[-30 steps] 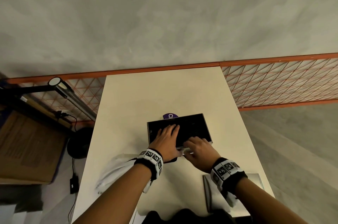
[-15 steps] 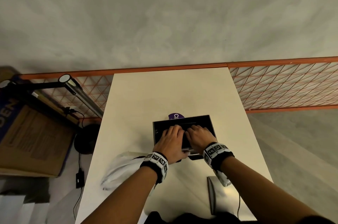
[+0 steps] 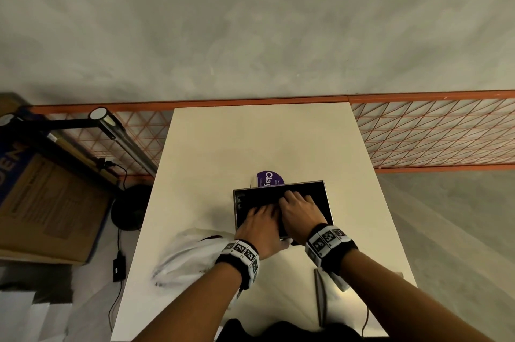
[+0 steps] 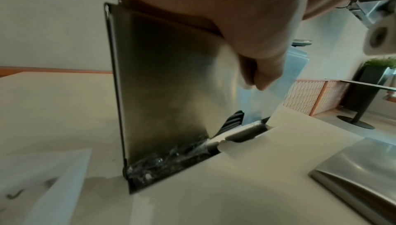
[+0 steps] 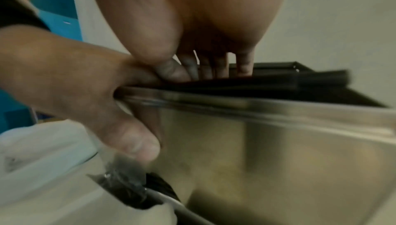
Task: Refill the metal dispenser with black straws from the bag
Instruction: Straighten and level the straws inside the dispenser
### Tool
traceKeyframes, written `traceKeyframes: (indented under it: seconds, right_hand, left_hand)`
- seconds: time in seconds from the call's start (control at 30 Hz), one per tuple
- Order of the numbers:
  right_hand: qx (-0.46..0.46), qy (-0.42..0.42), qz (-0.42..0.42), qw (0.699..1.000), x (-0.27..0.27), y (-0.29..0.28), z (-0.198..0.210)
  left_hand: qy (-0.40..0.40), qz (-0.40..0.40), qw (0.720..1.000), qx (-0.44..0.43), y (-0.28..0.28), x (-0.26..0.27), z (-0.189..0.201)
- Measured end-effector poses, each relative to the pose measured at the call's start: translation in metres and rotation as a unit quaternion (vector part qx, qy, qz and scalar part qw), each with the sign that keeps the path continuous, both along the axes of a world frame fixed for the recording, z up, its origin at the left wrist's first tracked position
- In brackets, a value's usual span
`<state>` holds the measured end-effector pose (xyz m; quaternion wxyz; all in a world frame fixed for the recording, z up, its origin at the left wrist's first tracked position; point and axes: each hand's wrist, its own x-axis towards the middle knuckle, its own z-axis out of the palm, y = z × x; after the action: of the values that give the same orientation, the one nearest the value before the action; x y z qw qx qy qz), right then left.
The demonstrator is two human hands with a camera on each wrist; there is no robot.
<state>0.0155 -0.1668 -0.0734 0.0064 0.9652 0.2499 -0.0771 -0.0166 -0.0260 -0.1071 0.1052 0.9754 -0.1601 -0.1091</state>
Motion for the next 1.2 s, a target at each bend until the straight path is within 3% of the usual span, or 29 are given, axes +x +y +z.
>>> traceKeyframes:
  seconds: [0.2,0.43,0.8,1.2]
  right_hand:
    - [0.087,0.043,-0.032,0.995,0.004,0.000,-0.015]
    - [0.069,0.060,-0.045,0.995,-0.002,-0.008,-0.024]
    - [0.071,0.019,-0.006,0.997,0.000,-0.008,-0.019]
    - [0.026,0.170,-0.043,0.984,0.022,0.011,-0.029]
  left_hand:
    - [-0.022,-0.010,1.000,-0.005,-0.001,-0.013,0.001]
    - [-0.107,0.003,0.994,-0.017,-0.003,-0.021,-0.007]
    - [-0.066,0.025,0.997,0.034,-0.005,-0.017,-0.003]
    - [-0.082,0.020,0.996,0.034,-0.005,-0.025,-0.006]
